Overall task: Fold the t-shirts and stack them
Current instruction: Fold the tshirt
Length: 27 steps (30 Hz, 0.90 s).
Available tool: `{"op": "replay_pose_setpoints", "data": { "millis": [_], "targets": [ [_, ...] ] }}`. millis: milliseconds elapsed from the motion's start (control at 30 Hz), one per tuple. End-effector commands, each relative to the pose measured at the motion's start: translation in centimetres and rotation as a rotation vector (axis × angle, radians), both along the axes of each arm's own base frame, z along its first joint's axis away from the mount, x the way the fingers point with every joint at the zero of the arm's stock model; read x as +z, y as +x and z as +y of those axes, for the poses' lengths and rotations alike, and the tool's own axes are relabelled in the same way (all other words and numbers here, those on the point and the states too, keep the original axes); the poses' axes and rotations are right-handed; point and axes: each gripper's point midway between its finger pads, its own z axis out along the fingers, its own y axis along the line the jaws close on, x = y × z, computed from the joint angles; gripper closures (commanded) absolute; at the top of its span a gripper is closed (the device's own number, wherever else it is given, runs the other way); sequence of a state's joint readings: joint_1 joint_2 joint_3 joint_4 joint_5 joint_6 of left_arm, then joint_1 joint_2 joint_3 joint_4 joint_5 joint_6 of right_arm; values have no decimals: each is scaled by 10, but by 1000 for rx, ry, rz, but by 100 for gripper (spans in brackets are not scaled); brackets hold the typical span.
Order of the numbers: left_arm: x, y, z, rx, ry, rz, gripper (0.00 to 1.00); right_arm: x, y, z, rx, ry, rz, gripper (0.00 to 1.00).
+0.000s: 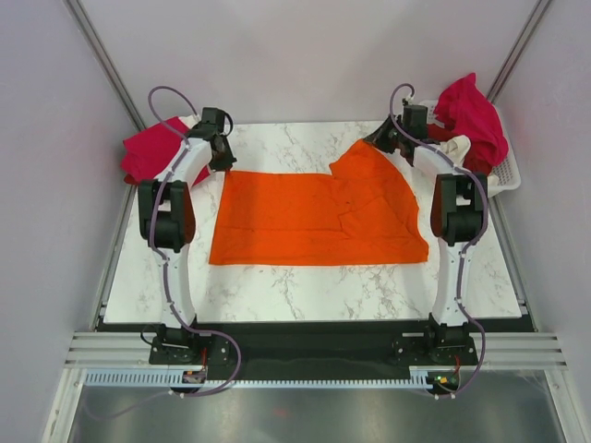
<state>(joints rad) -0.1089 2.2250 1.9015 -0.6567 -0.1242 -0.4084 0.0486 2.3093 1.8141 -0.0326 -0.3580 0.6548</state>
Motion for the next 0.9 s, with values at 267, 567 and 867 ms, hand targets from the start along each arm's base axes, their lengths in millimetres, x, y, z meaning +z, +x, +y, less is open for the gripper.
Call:
{"op": "replay_pose_setpoints", "data": {
  "millis": [267, 567, 867],
  "targets": [
    [51, -34, -1, -58, -15, -49, 98, 82, -58, 0, 48, -36, -76, 100],
    [52, -73, 14, -60, 50, -18, 98, 96, -129, -10, 58, -79, -77, 100],
    [52, -93, 18, -67, 65, -4, 98, 109, -198, -28, 35, -132, -86, 100]
  ]
}}
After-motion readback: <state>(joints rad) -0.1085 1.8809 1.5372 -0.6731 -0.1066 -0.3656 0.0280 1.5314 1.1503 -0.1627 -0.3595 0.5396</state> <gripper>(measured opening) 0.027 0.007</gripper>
